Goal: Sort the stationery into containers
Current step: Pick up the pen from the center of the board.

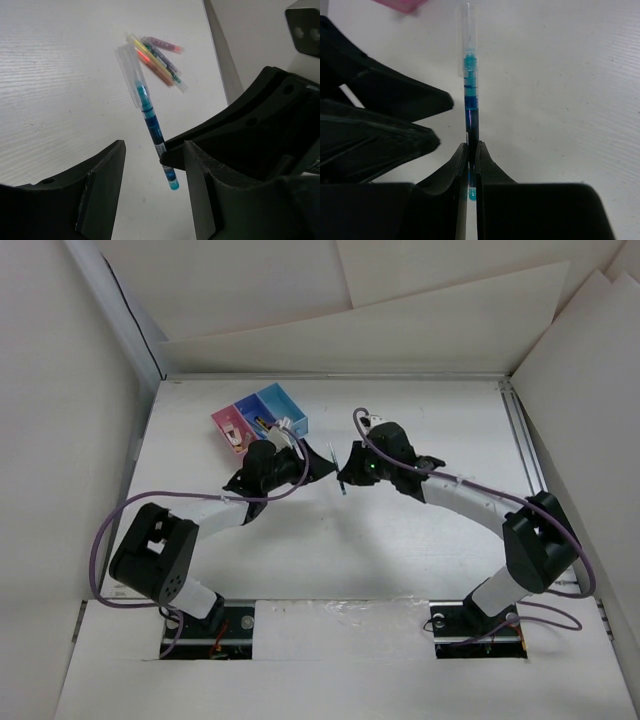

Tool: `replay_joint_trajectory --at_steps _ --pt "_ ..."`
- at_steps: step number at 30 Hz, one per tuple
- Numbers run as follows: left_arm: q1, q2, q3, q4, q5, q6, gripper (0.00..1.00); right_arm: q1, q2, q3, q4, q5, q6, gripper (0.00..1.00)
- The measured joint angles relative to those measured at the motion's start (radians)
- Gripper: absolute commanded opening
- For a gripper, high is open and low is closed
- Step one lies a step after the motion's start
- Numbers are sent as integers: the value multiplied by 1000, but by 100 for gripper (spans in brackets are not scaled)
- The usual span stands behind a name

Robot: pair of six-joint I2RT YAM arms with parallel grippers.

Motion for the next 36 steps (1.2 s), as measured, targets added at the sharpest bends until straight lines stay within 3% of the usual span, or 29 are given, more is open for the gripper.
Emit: replay_joint_trajectory --at_steps 12,13,17,18,20,21,22,26,32,36 --pt "-4 60 5 25 7 -5 23 55 27 0 39 -52 0 4" --pt "-4 61 5 25 4 -6 14 56 30 0 44 -52 0 4" --pt "-2 63 5 37 -3 -21 1 56 33 0 54 -54 1 4" --pt "-3 63 5 38 -3 -23 0 56 33 0 53 -53 1 5" --pt "-4 63 5 37 -10 -27 0 56 33 0 54 -52 1 17" --pt "-4 63 5 35 -14 -35 0 56 32 0 54 -51 4 29" --pt "-4 63 5 35 -16 -37 0 56 32 0 55 -51 5 34" --pt "4 58 24 -9 -64 -51 0 55 -28 -29 54 -51 4 47" --pt "41 72 215 -128 -180 -47 0 2 -262 -110 51 -32 3 49" --pt "140 140 364 -132 -222 -53 0 -49 -351 -156 59 5 3 49"
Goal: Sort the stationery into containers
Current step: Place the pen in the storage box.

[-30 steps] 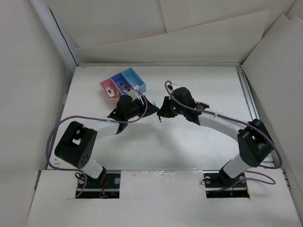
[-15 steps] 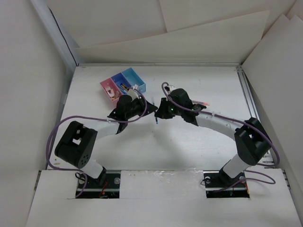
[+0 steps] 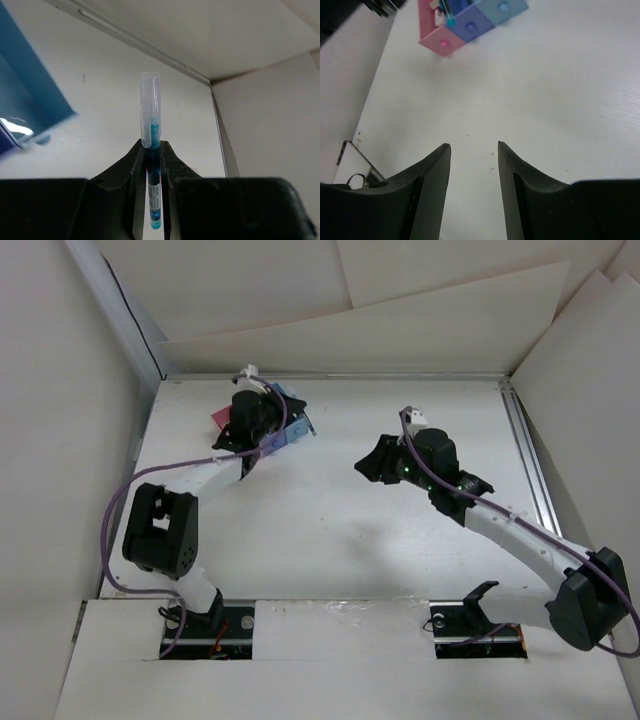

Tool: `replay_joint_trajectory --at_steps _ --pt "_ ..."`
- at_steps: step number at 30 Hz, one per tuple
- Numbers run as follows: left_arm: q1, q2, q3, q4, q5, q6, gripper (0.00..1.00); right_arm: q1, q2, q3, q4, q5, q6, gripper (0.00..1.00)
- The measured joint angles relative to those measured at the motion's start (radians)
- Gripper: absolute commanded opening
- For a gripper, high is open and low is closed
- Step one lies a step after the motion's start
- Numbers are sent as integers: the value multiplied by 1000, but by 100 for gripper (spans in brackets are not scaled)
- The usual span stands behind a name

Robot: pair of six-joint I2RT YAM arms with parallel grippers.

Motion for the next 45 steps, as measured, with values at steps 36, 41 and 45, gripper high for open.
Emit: replay_joint_trajectory --at_steps 36,41,45 --pt "169 496 518 -305 -90 71 38 -71 -3 -91 -26 182 22 47" --pt "169 466 446 -288 -96 72 33 -147 29 -91 -37 263 66 17" --pt "158 344 308 -242 -97 68 27 -214 88 -89 -68 338 105 7"
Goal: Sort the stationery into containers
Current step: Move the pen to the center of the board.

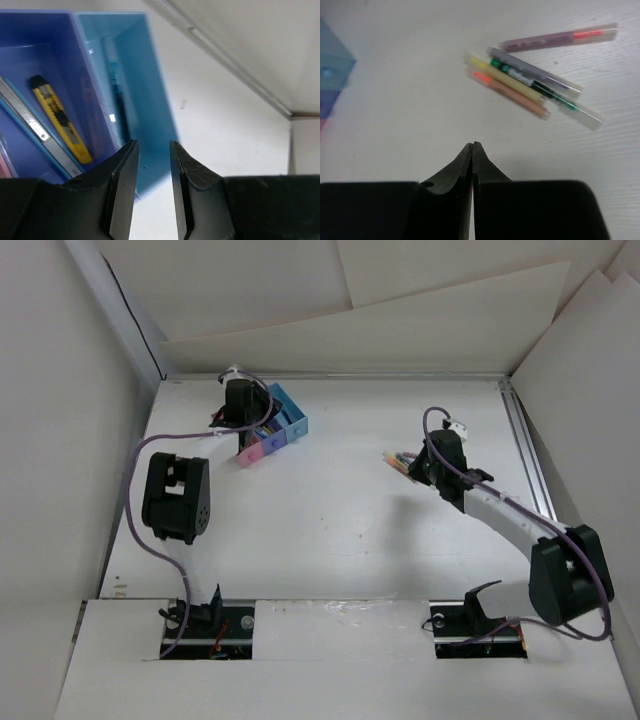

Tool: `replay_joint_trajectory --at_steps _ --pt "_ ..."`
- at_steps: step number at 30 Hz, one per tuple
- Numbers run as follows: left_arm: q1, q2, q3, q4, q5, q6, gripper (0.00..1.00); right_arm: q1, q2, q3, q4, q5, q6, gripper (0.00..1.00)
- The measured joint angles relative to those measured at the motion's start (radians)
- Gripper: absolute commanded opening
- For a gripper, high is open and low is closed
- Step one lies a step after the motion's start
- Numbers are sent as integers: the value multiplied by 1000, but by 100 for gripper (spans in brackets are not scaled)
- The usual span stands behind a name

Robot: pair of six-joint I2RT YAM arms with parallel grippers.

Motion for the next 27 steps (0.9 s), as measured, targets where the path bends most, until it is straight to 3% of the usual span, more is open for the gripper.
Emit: replay_joint_trajectory --at_steps 3,4,7,11,17,27 --pt "-48 -136 -127 76 -8 0 27 -45 89 18 -30 18 6 17" --pt "-76 -178 -166 107 -10 0 27 -56 121 27 -40 18 6 29" --pt "-183 -299 -299 212 -4 0 27 -79 215 56 -60 16 0 41" --pt "-282 -375 -452 311 37 -2 27 -87 275 77 -78 8 -8 45" --pt "-270 -429 -639 347 81 -14 27 -92 337 150 -89 0 -19 45" --pt "-269 -566 -705 396 132 -11 27 -99 403 204 -97 -17 -28 47"
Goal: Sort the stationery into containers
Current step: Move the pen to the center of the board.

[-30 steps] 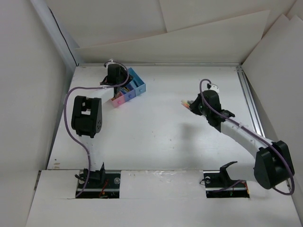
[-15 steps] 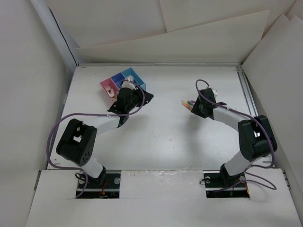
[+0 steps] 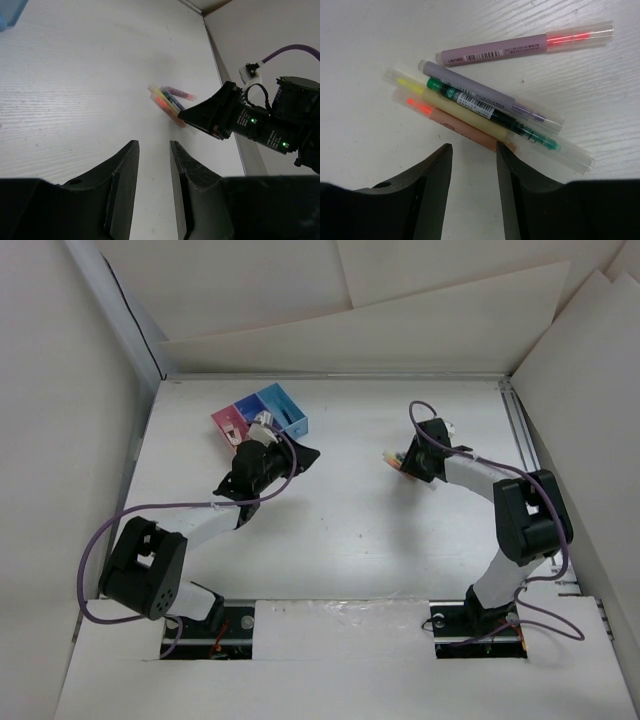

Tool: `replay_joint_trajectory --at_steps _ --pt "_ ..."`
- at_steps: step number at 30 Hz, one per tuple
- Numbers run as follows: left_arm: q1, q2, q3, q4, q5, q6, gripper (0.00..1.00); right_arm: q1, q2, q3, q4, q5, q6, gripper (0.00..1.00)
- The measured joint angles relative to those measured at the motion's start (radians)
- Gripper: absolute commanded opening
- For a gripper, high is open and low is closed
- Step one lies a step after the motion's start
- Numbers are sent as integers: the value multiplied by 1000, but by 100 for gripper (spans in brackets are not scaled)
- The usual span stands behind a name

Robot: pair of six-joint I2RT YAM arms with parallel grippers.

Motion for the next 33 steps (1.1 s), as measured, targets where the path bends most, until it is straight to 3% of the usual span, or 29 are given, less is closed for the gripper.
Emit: replay_joint_trajectory --at_steps 23,33 --pt "0 -3 -13 3 29 14 25 2 45 55 -28 -68 -8 54" --pt "0 -6 -17 3 29 21 23 14 82 105 -52 -55 -16 52"
